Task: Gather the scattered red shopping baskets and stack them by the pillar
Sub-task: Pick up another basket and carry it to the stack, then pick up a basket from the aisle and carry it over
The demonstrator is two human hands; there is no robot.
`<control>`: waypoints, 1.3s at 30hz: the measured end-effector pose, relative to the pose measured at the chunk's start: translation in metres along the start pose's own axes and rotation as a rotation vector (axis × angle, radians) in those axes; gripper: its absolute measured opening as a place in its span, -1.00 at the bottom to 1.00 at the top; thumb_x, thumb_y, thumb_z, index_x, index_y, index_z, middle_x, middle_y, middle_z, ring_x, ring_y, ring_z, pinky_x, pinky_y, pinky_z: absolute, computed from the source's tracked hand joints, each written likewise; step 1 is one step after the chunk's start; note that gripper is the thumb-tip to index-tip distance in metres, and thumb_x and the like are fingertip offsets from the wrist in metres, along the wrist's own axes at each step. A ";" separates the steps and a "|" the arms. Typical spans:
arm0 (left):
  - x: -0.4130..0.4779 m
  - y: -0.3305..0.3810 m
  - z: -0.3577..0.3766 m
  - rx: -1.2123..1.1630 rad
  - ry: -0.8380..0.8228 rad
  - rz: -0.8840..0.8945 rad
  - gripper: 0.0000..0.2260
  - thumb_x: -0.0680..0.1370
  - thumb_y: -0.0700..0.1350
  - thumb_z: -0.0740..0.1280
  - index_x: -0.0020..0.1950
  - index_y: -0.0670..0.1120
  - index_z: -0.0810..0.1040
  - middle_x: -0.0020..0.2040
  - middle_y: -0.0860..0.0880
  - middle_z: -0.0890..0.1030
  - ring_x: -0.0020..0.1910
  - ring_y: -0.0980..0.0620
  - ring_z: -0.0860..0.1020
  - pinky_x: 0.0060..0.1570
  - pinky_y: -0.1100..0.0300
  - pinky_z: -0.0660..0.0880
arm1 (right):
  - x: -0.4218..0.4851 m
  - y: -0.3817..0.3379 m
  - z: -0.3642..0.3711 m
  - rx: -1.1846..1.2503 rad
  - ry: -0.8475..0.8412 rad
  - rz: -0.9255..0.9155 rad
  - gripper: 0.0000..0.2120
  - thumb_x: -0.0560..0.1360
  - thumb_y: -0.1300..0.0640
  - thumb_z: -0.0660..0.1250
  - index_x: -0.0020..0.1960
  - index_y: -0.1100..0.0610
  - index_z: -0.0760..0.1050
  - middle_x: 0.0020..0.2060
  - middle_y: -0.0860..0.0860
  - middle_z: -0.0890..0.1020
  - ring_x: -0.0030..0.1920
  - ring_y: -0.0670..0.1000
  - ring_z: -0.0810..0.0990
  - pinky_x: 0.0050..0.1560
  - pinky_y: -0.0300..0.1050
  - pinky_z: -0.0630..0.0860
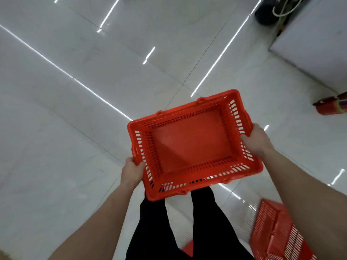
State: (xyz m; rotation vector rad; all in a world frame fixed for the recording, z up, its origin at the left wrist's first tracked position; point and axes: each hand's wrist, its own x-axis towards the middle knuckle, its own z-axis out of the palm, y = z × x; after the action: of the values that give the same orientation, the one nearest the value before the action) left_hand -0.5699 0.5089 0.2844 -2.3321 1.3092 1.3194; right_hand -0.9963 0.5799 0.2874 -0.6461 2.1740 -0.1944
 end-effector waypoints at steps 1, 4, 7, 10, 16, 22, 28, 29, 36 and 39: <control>0.002 0.000 0.003 0.007 -0.031 0.005 -0.55 0.52 0.10 0.38 0.29 -0.08 0.38 0.11 -0.04 0.62 -0.13 0.03 0.60 -0.19 0.14 0.50 | 0.004 0.006 0.005 -0.020 -0.044 0.026 -0.46 0.53 0.00 0.32 0.44 0.18 0.32 0.23 0.19 0.57 0.14 0.26 0.61 0.14 0.16 0.55; 0.006 0.005 0.004 0.219 -0.103 0.038 -0.38 0.47 0.17 0.38 0.40 -0.12 0.29 0.19 -0.11 0.60 0.08 -0.15 0.59 -0.02 0.03 0.48 | 0.006 0.015 0.017 -0.159 -0.102 0.047 -0.38 0.53 0.02 0.30 0.50 0.19 0.20 0.29 0.28 0.46 0.22 0.35 0.51 0.20 0.22 0.50; -0.001 0.024 -0.004 0.437 -0.109 0.080 -0.27 0.49 0.17 0.37 0.51 -0.18 0.22 0.38 -0.19 0.49 0.29 -0.20 0.50 0.04 0.05 0.41 | -0.007 0.010 0.016 -0.291 -0.090 0.027 -0.38 0.53 -0.01 0.28 0.51 0.20 0.22 0.34 0.29 0.39 0.28 0.37 0.45 0.17 0.18 0.46; -0.021 0.055 -0.018 0.500 -0.131 0.246 -0.61 0.49 0.08 0.37 0.24 -0.08 0.50 0.11 -0.09 0.63 0.15 -0.17 0.58 -0.23 0.22 0.38 | -0.032 -0.007 -0.001 -0.337 -0.099 0.001 -0.39 0.52 -0.04 0.28 0.49 0.18 0.28 0.35 0.25 0.41 0.30 0.32 0.44 0.18 0.18 0.47; -0.081 0.124 -0.043 0.682 -0.168 0.520 -0.41 0.48 0.19 0.29 0.44 -0.08 0.38 0.31 -0.08 0.52 0.22 -0.10 0.54 0.15 -0.05 0.50 | -0.114 -0.041 -0.046 -0.351 -0.022 -0.008 -0.44 0.52 -0.05 0.26 0.46 0.14 0.35 0.34 0.19 0.42 0.32 0.26 0.42 0.19 0.16 0.49; -0.142 0.154 -0.064 0.913 -0.167 0.969 -0.40 0.46 0.26 0.22 0.42 -0.02 0.40 0.25 -0.07 0.53 0.18 -0.13 0.54 0.07 -0.07 0.52 | -0.233 -0.046 -0.050 -0.308 0.110 0.125 -0.45 0.52 -0.06 0.25 0.47 0.09 0.35 0.35 0.14 0.44 0.33 0.22 0.42 0.17 0.12 0.47; -0.205 0.132 -0.073 1.259 -0.286 1.295 -0.43 0.49 0.24 0.23 0.40 -0.05 0.39 0.27 -0.12 0.50 0.23 -0.19 0.50 0.14 -0.09 0.48 | -0.374 -0.014 0.007 -0.151 0.202 0.354 -0.44 0.51 -0.11 0.25 0.45 0.09 0.36 0.31 0.14 0.47 0.30 0.21 0.45 0.19 0.09 0.45; -0.216 0.128 -0.072 1.290 -0.306 1.331 -0.45 0.50 0.23 0.23 0.39 -0.06 0.40 0.27 -0.12 0.49 0.23 -0.19 0.50 0.15 -0.08 0.47 | -0.398 -0.005 0.020 -0.120 0.218 0.399 -0.44 0.50 -0.12 0.26 0.44 0.09 0.37 0.31 0.15 0.48 0.30 0.22 0.46 0.21 0.08 0.44; -0.305 0.090 -0.027 1.454 -0.427 1.574 -0.52 0.50 0.20 0.26 0.32 -0.05 0.46 0.23 -0.09 0.51 0.24 -0.15 0.50 0.17 -0.05 0.46 | -0.564 0.077 0.104 0.214 0.307 0.757 -0.45 0.48 -0.11 0.27 0.42 0.06 0.38 0.35 0.11 0.45 0.34 0.19 0.43 0.26 0.11 0.42; -0.351 0.054 0.002 1.525 -0.468 1.669 -0.49 0.51 0.18 0.26 0.36 -0.08 0.44 0.29 -0.12 0.50 0.27 -0.15 0.49 0.17 -0.02 0.47 | -0.629 0.115 0.144 0.345 0.358 0.872 -0.44 0.47 -0.14 0.30 0.40 0.08 0.39 0.34 0.14 0.47 0.33 0.22 0.46 0.27 0.10 0.45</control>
State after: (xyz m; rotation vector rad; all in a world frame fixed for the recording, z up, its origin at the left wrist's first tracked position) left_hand -0.6920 0.6918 0.5635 0.2771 2.5149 0.2960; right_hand -0.6056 1.0119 0.5877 0.5838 2.4678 -0.2141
